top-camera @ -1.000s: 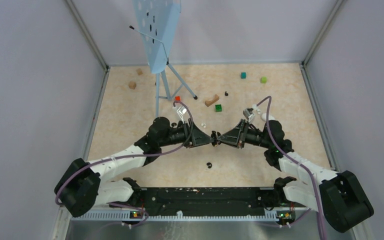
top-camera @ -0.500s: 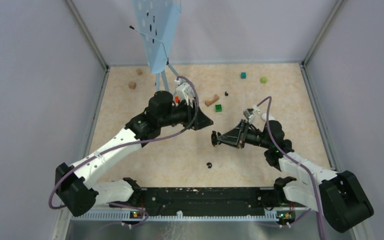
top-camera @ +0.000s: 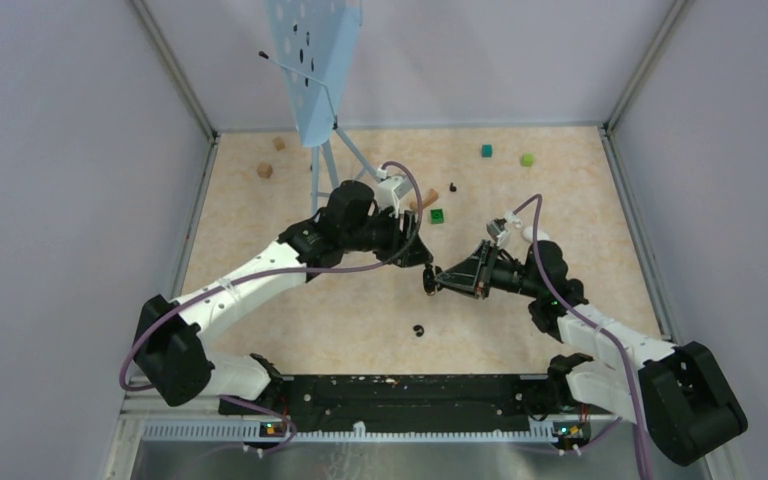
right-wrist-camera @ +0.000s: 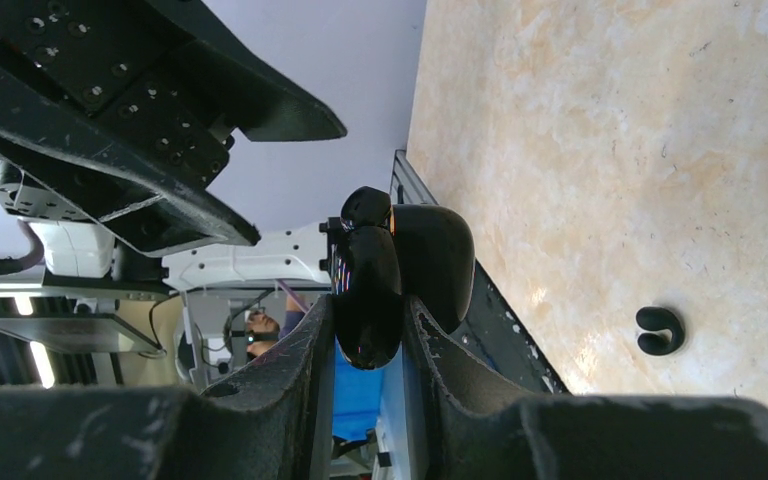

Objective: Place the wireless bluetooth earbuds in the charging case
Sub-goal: Pick up the left earbud from the center of the board.

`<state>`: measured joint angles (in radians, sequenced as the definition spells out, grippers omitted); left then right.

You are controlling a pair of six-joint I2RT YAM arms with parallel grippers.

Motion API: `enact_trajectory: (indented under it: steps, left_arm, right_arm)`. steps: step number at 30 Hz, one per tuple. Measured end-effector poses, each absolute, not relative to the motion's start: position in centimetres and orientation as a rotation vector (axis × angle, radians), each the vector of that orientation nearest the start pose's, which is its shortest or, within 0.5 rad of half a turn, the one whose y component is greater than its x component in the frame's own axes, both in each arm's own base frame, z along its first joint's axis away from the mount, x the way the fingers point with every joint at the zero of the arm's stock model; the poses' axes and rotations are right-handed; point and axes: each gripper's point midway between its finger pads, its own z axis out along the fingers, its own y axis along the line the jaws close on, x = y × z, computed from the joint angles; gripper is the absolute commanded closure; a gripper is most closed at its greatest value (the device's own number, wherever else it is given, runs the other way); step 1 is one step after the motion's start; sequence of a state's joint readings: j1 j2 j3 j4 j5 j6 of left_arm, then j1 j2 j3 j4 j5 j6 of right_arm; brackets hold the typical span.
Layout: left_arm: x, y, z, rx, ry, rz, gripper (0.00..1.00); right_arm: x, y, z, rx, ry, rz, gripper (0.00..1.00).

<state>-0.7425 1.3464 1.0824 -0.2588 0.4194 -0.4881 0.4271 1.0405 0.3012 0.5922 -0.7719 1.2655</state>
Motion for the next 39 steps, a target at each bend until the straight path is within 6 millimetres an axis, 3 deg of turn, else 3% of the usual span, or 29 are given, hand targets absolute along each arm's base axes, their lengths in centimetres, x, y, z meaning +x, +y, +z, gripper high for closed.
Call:
enact_trajectory:
  steps: [7, 13, 33, 39]
  left_arm:
    - [22.0, -34.0, 22.1, 0.612, 2.19, -1.218, 0.53]
    - [21.9, -34.2, 20.6, 0.618, 2.234, -1.196, 0.55]
    - [22.2, -34.3, 19.8, 0.642, 2.255, -1.075, 0.75]
    - [22.1, -34.2, 19.7, 0.641, 2.265, -1.068, 0.7]
  right_arm:
    - [18.9, 25.2, 18.1, 0.179, 2.094, 1.803, 1.0]
    - [18.9, 25.1, 18.1, 0.179, 2.094, 1.803, 1.0]
    - [19.1, 25.3, 17.6, 0.183, 2.111, 1.809, 1.0]
    - [19.0, 25.4, 17.3, 0.182, 2.124, 1.815, 1.0]
